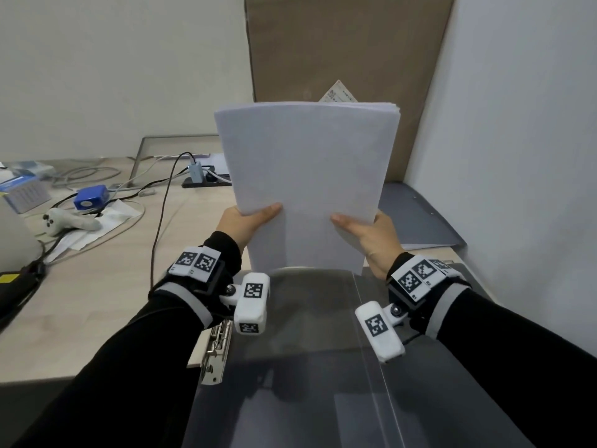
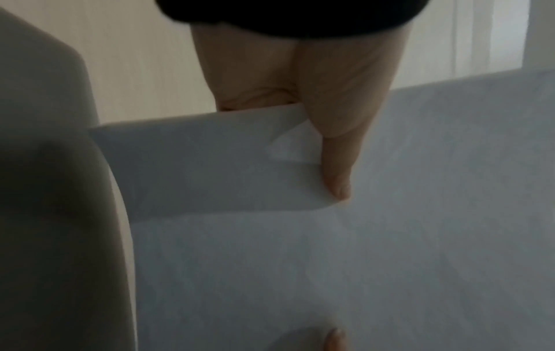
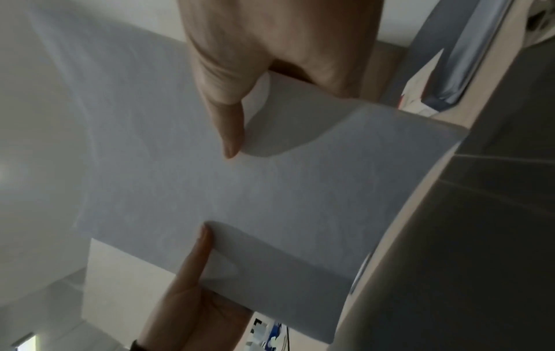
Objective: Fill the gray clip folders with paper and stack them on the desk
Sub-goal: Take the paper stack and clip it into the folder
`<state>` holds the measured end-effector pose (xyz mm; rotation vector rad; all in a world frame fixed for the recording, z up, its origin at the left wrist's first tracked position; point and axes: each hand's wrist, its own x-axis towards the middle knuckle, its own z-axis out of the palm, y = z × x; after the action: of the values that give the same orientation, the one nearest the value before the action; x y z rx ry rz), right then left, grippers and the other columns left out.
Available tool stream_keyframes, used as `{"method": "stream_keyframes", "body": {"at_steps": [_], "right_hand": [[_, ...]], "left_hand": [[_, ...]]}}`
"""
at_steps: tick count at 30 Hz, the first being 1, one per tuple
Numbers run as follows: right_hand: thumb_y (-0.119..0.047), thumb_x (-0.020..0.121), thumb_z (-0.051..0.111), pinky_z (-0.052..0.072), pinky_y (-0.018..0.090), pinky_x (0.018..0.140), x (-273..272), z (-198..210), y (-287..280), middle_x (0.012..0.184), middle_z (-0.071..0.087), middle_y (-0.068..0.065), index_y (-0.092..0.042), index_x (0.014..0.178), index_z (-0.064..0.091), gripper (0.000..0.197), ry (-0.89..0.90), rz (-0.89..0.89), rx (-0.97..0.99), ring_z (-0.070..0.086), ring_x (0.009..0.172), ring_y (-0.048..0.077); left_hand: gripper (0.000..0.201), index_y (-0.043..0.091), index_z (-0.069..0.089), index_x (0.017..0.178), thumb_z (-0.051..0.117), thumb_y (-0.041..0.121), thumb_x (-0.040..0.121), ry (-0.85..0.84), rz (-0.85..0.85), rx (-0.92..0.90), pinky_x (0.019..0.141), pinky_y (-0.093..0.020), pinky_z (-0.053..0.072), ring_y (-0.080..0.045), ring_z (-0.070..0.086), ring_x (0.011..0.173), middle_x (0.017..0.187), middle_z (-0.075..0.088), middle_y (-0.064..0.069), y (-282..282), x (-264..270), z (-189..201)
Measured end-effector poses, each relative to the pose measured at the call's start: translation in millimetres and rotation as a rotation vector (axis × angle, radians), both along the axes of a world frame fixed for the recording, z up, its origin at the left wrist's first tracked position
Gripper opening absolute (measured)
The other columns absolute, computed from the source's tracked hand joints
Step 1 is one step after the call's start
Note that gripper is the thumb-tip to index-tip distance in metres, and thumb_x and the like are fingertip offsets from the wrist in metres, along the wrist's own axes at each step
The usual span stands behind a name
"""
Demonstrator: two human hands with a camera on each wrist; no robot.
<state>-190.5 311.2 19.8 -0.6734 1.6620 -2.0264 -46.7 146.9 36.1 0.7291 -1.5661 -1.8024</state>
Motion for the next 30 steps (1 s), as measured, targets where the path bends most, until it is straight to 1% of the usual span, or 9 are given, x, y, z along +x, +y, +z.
{"method": "stream_keyframes", "body": {"at_steps": [5,8,12,14,18,22,24,26,30], "right_hand": [[-0.004,0.081,0.070,0.052,0.037,0.093,2.7,-29.6,-3.4,0.113,0.067,0.010,-0.004,0.125,0.054,0.047,-0.025,0.029,0.127,0.064,0.101,0.025],[-0.005,0.085,0.065,0.051,0.037,0.093,-0.9,-27.2,-2.5,0.122,0.064,0.014,-0.002,0.127,0.052,0.044,-0.026,0.072,0.144,0.063,0.104,0.026],[-0.008,0.088,0.063,0.053,0.036,0.093,-4.1,-12.9,8.9,0.123,0.063,0.012,-0.006,0.125,0.053,0.038,0.030,0.148,0.198,0.064,0.106,0.025],[-0.013,0.092,0.059,0.054,0.032,0.089,-4.1,-4.5,16.2,0.120,0.064,0.010,-0.010,0.118,0.055,0.027,0.087,0.185,0.234,0.065,0.097,0.019],[-0.015,0.095,0.053,0.054,0.022,0.084,6.6,6.5,32.5,0.117,0.064,0.005,-0.004,0.124,0.055,0.031,0.226,0.209,0.343,0.064,0.098,0.017],[-0.009,0.095,0.052,0.052,0.009,0.067,24.4,-0.2,48.6,0.111,0.064,0.004,-0.001,0.122,0.058,0.030,0.275,0.136,0.410,0.062,0.094,0.018],[-0.009,0.093,0.054,0.057,0.022,0.076,32.2,-12.7,58.1,0.115,0.065,0.005,0.000,0.120,0.060,0.029,0.235,0.102,0.459,0.065,0.097,0.023],[-0.010,0.092,0.056,0.054,0.040,0.091,38.3,-26.6,69.5,0.121,0.065,0.013,0.002,0.121,0.059,0.031,0.152,0.086,0.503,0.065,0.105,0.030],[-0.006,0.092,0.057,0.049,0.046,0.098,52.3,-49.9,92.2,0.124,0.063,0.018,0.004,0.121,0.057,0.031,-0.009,0.056,0.538,0.063,0.110,0.033]], "left_hand": [[0.034,0.013,0.067,0.092,0.083,0.024,0.064,-0.173,0.007,0.019,0.097,-0.042,0.051,-0.028,0.065,0.098,0.117,0.067,-0.017,8.4,3.0,-26.8],[0.049,0.000,0.063,0.113,0.079,0.023,0.072,-0.221,0.080,-0.015,0.095,-0.041,0.051,-0.028,0.063,0.097,0.114,0.066,-0.017,8.7,2.4,-20.5],[0.047,-0.003,0.061,0.117,0.074,0.020,0.079,-0.239,0.130,-0.049,0.078,-0.032,0.051,-0.025,0.062,0.081,0.099,0.065,-0.012,7.8,4.2,-9.9],[0.045,-0.002,0.061,0.115,0.074,0.020,0.078,-0.245,0.104,-0.025,0.078,-0.033,0.053,-0.025,0.063,0.077,0.092,0.067,-0.011,8.9,8.9,-5.2],[0.048,0.001,0.062,0.114,0.076,0.025,0.075,-0.327,0.042,0.030,0.097,-0.046,0.049,-0.034,0.065,0.102,0.102,0.067,-0.013,11.5,25.7,2.0],[0.026,0.008,0.063,0.093,0.071,0.029,0.081,-0.532,-0.074,0.015,0.091,-0.042,0.051,-0.030,0.063,0.087,0.092,0.067,-0.011,30.0,45.1,-0.9],[0.020,0.009,0.062,0.094,0.066,0.026,0.085,-0.585,-0.100,0.009,0.090,-0.040,0.050,-0.028,0.061,0.085,0.090,0.065,-0.009,39.8,56.1,-10.0],[0.014,0.010,0.060,0.089,0.062,0.023,0.088,-0.622,-0.078,0.016,0.077,-0.033,0.050,-0.022,0.059,0.075,0.083,0.061,-0.005,45.0,67.4,-20.9],[0.024,0.017,0.053,0.073,0.046,0.012,0.095,-0.646,0.014,0.023,0.070,-0.023,0.037,-0.013,0.053,0.081,0.094,0.055,0.000,46.7,99.4,-33.6]]}}
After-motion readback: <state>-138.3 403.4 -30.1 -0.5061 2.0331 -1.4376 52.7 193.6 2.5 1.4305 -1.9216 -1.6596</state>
